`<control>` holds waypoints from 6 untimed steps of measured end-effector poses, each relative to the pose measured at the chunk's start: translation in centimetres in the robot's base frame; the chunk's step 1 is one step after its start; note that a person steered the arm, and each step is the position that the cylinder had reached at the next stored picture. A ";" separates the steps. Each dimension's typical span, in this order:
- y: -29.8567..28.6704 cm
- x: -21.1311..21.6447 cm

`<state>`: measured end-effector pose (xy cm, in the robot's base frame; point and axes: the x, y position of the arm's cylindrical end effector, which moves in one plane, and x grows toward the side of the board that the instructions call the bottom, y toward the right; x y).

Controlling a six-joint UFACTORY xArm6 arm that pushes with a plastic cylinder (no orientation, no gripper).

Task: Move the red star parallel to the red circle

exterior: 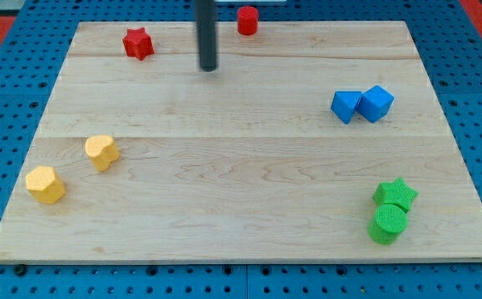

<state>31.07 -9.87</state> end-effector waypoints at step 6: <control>-3.1 -9.3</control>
